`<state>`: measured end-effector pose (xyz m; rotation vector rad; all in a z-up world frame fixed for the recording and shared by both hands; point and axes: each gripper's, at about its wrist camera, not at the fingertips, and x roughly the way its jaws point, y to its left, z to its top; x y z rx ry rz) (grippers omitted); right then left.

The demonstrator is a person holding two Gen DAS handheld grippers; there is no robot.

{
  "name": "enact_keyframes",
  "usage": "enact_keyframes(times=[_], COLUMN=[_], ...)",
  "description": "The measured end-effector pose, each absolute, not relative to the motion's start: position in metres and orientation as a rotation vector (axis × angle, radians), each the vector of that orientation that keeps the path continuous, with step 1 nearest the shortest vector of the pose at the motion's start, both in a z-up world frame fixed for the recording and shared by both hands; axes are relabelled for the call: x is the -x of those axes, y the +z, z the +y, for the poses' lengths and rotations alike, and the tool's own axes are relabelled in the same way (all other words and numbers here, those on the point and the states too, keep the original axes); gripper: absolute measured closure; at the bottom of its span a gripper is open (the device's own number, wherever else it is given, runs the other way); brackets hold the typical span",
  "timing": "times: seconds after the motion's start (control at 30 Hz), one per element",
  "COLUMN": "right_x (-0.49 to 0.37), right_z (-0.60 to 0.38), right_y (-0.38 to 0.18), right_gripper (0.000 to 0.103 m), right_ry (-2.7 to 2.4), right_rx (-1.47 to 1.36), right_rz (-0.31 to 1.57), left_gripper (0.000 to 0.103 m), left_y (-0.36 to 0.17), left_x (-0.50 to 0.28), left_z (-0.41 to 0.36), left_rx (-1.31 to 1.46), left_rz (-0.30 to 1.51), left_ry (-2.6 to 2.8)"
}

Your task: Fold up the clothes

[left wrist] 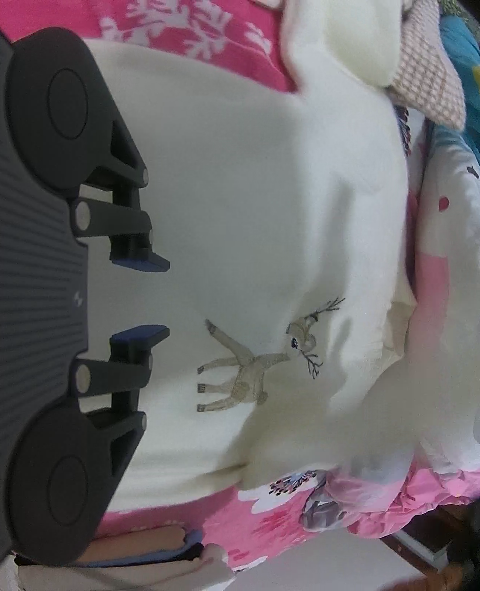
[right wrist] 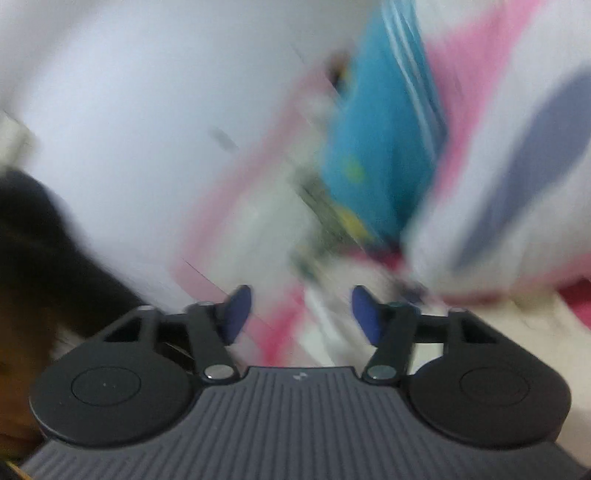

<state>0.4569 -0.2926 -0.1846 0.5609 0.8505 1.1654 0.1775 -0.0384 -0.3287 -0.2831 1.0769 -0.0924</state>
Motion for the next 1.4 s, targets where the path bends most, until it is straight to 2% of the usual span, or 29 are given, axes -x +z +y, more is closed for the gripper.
enact_keyframes(times=[0.07, 0.17, 0.37, 0.57, 0.67, 0.7, 0.73, 0.77, 0.93, 1.0, 1.07, 1.1, 1.13, 1.3, 1.4], right_x=[-0.457, -0.446, -0.364, -0.280, -0.260, -0.257, -0.254, -0.251, -0.231, -0.228, -0.229, -0.229, -0.229, -0.220, -0.213], right_z=[-0.288, -0.319, -0.373, -0.356, -0.349, -0.348, -0.347, -0.347, -0.348, -0.349, -0.350, -0.350, -0.349, -0.335, -0.320], right_y=[-0.199, -0.215, -0.232, -0.295, -0.330, -0.338, -0.344, -0.348, -0.343, -0.344, -0.347, -0.350, -0.350, -0.339, -0.340], right_gripper=[0.042, 0.042, 0.042, 0.043, 0.045, 0.059, 0.090, 0.093, 0.093, 0.093, 0.093, 0.093, 0.094, 0.095, 0.094], right_ry=[1.057, 0.896, 0.411, 0.187, 0.137, 0.116, 0.097, 0.085, 0.042, 0.037, 0.039, 0.044, 0.054, 0.099, 0.130], right_rx=[-0.484, -0.553, -0.455, -0.257, -0.208, -0.192, -0.187, -0.199, -0.257, -0.268, -0.272, -0.272, -0.259, -0.104, 0.014], right_rz=[0.886, 0.897, 0.945, 1.114, 1.146, 1.153, 1.157, 1.157, 1.068, 1.051, 1.044, 1.040, 1.032, 0.974, 0.949], left_gripper=[0.068, 0.068, 0.066, 0.065, 0.058, 0.054, 0.051, 0.051, 0.052, 0.056, 0.068, 0.082, 0.089, 0.094, 0.097], left_y=[-0.329, -0.328, -0.316, -0.308, -0.307, -0.307, -0.308, -0.309, -0.328, -0.341, -0.351, -0.356, -0.359, -0.326, -0.315], left_x=[-0.174, -0.175, -0.197, -0.237, -0.256, -0.261, -0.265, -0.270, -0.281, -0.282, -0.285, -0.287, -0.291, -0.305, -0.320], left_z=[-0.035, -0.028, -0.019, -0.044, -0.075, -0.089, -0.105, -0.120, -0.198, -0.222, -0.237, -0.244, -0.247, -0.215, -0.178], left_rx=[0.301, 0.319, 0.338, 0.273, 0.160, 0.100, 0.036, -0.028, -0.327, -0.455, -0.544, -0.586, -0.583, -0.316, -0.042], left_rz=[1.068, 1.057, 1.013, 0.970, 0.954, 0.945, 0.935, 0.923, 0.875, 0.852, 0.834, 0.826, 0.830, 0.756, 0.834], left_ry=[-0.092, -0.093, -0.125, -0.231, -0.349, -0.404, -0.462, -0.519, -0.723, -0.727, -0.683, -0.657, -0.633, -0.479, -0.407])
